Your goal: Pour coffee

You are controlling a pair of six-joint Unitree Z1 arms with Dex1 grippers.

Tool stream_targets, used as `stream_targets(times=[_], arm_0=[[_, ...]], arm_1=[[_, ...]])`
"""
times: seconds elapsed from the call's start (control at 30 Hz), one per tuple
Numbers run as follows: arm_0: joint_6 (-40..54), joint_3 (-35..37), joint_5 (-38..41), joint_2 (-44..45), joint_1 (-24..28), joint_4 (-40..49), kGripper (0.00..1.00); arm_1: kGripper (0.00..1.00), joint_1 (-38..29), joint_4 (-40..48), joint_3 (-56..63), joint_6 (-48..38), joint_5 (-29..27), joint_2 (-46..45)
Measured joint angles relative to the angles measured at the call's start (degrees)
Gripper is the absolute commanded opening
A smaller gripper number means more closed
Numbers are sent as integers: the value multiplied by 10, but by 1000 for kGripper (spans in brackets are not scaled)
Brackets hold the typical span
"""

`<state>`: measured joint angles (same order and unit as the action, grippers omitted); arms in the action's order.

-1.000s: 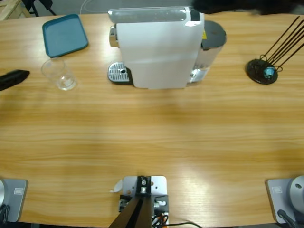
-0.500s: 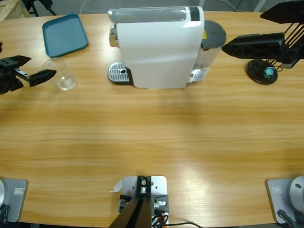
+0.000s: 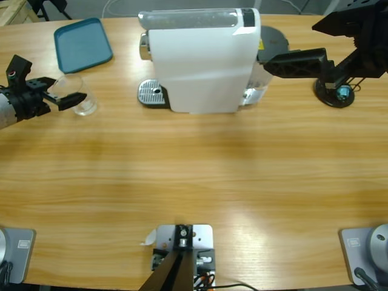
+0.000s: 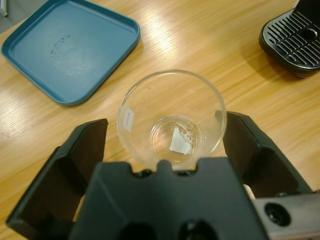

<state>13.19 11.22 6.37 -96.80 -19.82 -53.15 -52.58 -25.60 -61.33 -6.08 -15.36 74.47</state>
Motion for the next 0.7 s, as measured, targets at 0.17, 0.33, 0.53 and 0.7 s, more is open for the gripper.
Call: stream_targets(times=[0.17,0.33,0.53,0.7], arm_0=[[-8,-12,4,-49,9,-75,683],[-12,-33,27,-102,10,-160,309],[-12,-49,40,-126,11,-204,0],[-12,-70,62,-129,11,-246,0]], arm_1=[[1000,0,7,3,-8,0,10],[1000,0,15,4,-13,0,20],[1000,0,23,4,-20,0,22],[1000,0,21,4,-20,0,22]])
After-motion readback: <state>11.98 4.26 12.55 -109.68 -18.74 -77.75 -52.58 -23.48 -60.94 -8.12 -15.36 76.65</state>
